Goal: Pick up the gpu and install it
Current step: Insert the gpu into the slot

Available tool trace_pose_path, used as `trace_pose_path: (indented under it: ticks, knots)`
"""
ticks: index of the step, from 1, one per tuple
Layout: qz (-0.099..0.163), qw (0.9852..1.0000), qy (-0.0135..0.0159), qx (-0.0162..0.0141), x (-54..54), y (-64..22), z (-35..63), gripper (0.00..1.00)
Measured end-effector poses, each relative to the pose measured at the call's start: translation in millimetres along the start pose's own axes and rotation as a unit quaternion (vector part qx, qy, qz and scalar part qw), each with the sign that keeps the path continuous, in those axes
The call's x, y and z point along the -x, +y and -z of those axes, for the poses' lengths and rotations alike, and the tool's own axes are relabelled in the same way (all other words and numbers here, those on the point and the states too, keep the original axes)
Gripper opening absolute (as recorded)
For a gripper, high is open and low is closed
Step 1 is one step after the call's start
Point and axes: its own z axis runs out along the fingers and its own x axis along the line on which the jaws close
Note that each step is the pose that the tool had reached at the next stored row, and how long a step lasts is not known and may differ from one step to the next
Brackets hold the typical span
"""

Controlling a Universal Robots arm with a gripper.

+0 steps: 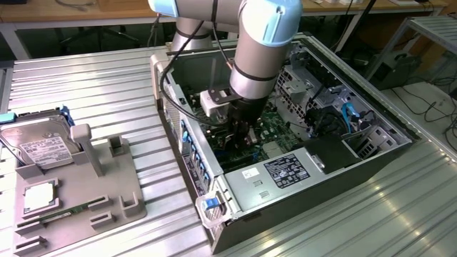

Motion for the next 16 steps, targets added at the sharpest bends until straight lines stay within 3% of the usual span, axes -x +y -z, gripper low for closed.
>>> trace_pose_path:
  ticks: [6, 10, 12, 16]
  knots:
    - [0.0, 1.0, 0.0002, -0.0014, 2.1, -0.2, 30.2, 0.35]
    - [0.0, 1.0, 0.001, -0.0024, 4.3, -0.3, 55.6, 0.35]
    - [0.0, 1.0, 0.0012, -0.0029, 4.5, -0.4, 56.4, 0.34]
    - [0.0, 1.0, 0.0011, -0.0029, 4.5, -0.3, 56.4, 0.11]
